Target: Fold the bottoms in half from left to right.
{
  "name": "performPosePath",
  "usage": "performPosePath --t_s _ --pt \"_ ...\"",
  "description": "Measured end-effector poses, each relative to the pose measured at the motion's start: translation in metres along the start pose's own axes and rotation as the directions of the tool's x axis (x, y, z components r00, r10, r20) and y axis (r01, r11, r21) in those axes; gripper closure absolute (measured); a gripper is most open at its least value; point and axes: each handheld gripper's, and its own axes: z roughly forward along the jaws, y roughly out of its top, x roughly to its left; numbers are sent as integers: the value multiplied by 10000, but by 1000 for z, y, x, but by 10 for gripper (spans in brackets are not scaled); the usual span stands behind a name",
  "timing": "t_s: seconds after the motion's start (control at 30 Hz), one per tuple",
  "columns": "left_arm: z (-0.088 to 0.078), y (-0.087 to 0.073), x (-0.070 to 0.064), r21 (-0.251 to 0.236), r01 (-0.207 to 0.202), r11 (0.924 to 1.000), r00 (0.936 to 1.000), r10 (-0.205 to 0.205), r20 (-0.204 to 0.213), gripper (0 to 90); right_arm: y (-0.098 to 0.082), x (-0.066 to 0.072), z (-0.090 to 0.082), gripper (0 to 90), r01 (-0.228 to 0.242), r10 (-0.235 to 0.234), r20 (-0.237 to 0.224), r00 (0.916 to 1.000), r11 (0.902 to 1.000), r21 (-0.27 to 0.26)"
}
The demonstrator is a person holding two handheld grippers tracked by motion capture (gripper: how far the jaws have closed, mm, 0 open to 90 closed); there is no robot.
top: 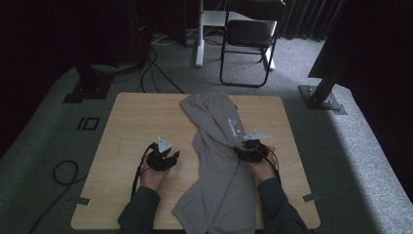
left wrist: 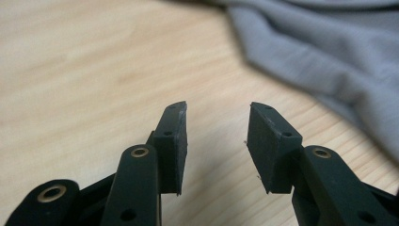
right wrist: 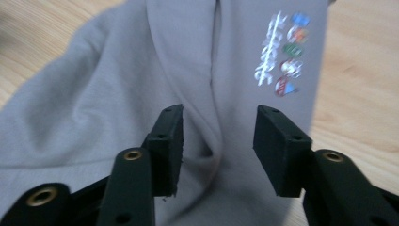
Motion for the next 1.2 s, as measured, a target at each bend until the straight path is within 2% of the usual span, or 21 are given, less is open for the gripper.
performPosePath --t_s 0.1,0.17,0.2,0.33,0.37,0.43,0.5,0.6,0.67,0.73,0.83,0.9,0.93,0.97,1.0,1.03,1.07,1.1,1.13,1.2 --pt "5 -7 -1 124 -18 9999 10000 17 70 583 -2 0 15 682 -141 140 24 9999 9969 777" --pt "7 -9 -3 169 -45 9998 9999 43 136 582 -3 -2 15 870 -220 226 -59 9997 9958 892" --pt "8 -9 -3 184 -67 9998 9999 64 160 581 -3 -3 12 884 -212 218 -70 9997 9967 780" --pt "9 -9 -4 214 -103 9997 9998 99 201 582 0 -12 -15 891 -443 445 87 9990 9989 -127" --pt "9 -9 -5 212 -84 9997 9998 80 202 581 0 -16 -19 891 -539 542 178 9984 9984 -180" --pt "10 -8 -5 256 -96 9996 9998 92 156 581 -5 -26 -18 887 -762 764 330 9965 9971 -54" --pt "10 -7 -7 226 -51 9997 9996 45 265 578 -14 -36 -9 861 -1077 1070 263 9939 9938 267" --pt "11 -1 -16 154 -285 9995 9986 277 456 576 -30 -44 3 799 -1299 1260 495 9908 9878 861" --pt "14 7 -24 91 -443 9990 9969 436 653 577 -35 -45 3 798 -1308 1278 483 9906 9893 643" --pt "19 16 -34 9 -619 9981 9944 616 859 578 -36 -44 3 803 -1202 1167 551 9916 9907 643" --pt "27 28 -54 -65 -938 9956 9863 938 1360 579 -35 -41 3 816 -929 881 697 9937 9933 694" --pt "33 33 -69 -51 -1267 9919 9786 1258 1629 586 -35 -40 4 820 -887 838 739 9937 9938 666" --pt "37 36 -77 -25 -1398 9902 9728 1378 1864 589 -36 -39 4 822 -877 828 759 9937 9941 640" --pt "37 36 -77 -25 -1398 9902 9728 1378 1864 589 -36 -39 4 822 -877 828 759 9937 9941 640" --pt "42 38 -88 -36 -1613 9869 9642 1584 2126 589 -36 -39 3 822 -871 824 765 9937 9944 603" --pt "44 38 -93 42 -1835 9830 9585 1779 2228 600 -37 -39 3 822 -879 836 730 9938 9945 576" --pt "48 38 -98 201 -2110 9773 9554 2018 2155 621 -37 -39 3 821 -899 859 713 9938 9944 554" --pt "51 37 -103 459 -2371 9704 9542 2238 1986 662 -37 -39 3 819 -911 873 693 9938 9943 545" --pt "52 36 -103 386 -2429 9693 9521 2306 2010 686 -37 -38 3 813 -937 899 669 9937 9940 557" --pt "52 35 -97 450 -2114 9764 9594 1985 2005 721 -37 -37 2 800 -947 913 560 9942 9936 608"
